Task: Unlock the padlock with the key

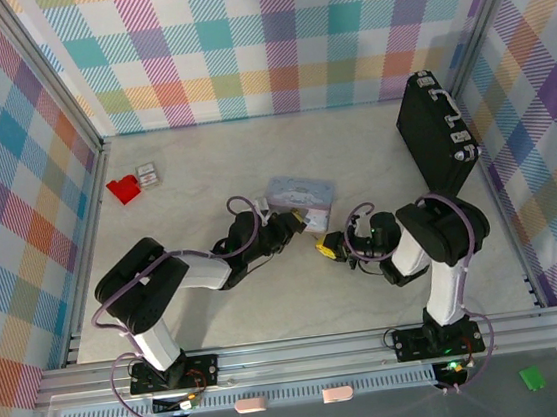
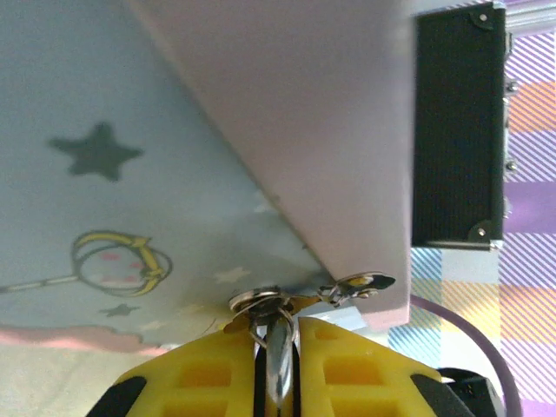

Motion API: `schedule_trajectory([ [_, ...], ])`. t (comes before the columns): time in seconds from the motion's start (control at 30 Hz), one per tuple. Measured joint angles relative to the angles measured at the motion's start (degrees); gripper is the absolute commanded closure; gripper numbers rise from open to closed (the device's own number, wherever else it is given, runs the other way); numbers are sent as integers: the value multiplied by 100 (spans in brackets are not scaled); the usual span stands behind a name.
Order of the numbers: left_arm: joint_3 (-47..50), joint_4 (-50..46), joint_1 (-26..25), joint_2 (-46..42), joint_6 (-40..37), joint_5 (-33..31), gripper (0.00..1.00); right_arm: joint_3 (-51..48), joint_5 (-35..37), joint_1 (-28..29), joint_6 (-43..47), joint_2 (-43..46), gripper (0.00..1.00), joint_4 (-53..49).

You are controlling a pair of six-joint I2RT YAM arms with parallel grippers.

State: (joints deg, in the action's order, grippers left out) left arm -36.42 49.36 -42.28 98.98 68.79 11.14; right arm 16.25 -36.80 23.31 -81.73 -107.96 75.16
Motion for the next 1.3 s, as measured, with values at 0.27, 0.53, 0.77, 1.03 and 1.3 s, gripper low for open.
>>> schedule_trajectory([
  [0.27, -13, 131, -166, -83, -13, 20, 100, 111, -129, 44, 79, 1029, 100, -706],
  [0.53, -22, 125, -66, -31, 48, 46, 100, -9, -173, 44, 813, 1932, 100, -1655],
  [0.77, -232, -157, -15, 105, 46, 146, 100, -42, -278, 44, 1082, 1845, 100, -1609],
  [1.03, -258, -608, 11, 105, 52, 302, 100, -109, -319, 44, 1178, 1377, 100, -1095],
  [1.3, -258, -704, 37, 179, 232, 481, 100, -260, -363, 44, 1062, 1093, 100, -614],
])
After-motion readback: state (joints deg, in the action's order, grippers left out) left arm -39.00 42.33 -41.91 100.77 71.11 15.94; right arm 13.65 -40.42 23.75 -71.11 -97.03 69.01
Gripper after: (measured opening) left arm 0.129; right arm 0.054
